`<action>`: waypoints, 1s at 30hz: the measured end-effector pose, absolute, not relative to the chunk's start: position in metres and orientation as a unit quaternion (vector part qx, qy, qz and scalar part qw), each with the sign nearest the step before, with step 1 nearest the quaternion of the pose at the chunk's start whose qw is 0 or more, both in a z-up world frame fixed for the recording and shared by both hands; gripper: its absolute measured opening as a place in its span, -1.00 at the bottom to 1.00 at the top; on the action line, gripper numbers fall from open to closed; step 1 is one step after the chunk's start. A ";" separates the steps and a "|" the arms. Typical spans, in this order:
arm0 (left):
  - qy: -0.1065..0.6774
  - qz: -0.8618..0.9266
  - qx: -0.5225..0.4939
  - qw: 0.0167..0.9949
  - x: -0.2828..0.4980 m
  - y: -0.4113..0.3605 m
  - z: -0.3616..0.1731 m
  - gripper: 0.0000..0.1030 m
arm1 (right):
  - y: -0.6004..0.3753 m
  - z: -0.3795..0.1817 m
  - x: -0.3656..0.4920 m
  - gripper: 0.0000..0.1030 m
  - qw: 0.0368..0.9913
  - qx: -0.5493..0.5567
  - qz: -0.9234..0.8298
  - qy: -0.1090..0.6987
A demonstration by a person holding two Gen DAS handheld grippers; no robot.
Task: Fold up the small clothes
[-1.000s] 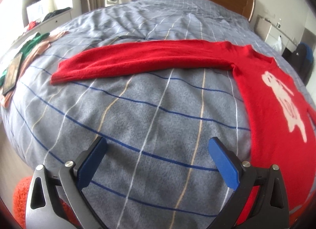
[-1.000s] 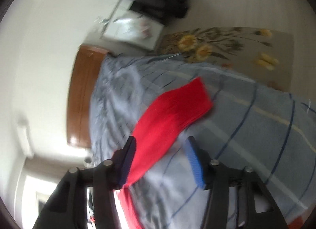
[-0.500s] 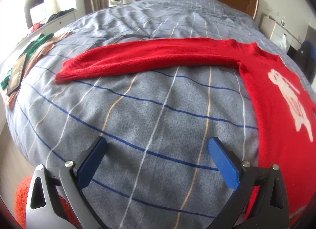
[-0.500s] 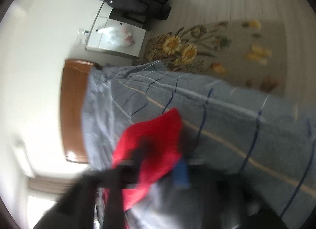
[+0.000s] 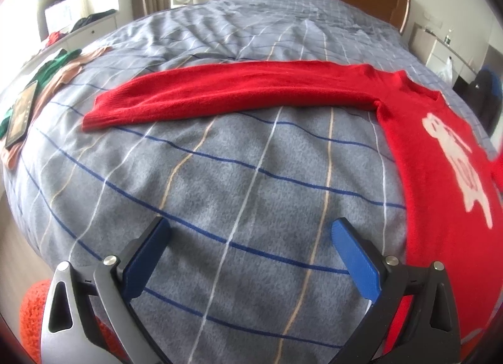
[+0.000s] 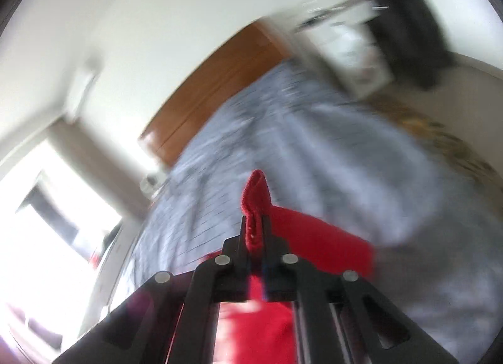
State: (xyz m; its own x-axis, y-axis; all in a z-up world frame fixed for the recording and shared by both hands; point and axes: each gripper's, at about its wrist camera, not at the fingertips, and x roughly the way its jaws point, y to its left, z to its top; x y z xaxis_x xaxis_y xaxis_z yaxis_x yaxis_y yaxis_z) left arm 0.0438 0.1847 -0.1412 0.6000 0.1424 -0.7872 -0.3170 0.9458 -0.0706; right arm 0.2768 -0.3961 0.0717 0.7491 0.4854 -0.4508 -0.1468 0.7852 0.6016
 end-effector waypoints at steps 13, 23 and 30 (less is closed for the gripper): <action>0.428 0.129 -0.098 0.889 0.044 0.183 -0.141 0.99 | -0.136 -0.079 0.313 0.03 0.779 0.238 0.328 0.478; 0.431 0.132 -0.099 0.887 0.045 0.181 -0.143 0.99 | -0.214 -0.086 0.239 0.04 0.854 0.053 0.243 0.457; 0.429 0.150 -0.082 0.887 0.046 0.175 -0.147 0.99 | -0.330 -0.082 0.170 0.37 0.900 -0.037 0.043 0.432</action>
State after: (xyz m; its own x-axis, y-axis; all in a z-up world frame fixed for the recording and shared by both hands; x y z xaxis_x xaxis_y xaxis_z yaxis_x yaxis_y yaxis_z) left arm 0.0465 0.1748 -0.1467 0.5873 0.1960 -0.7853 -0.3358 0.9418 -0.0161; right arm 0.1701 -0.3304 -0.0823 0.6236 0.0445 -0.7805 -0.1086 0.9936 -0.0302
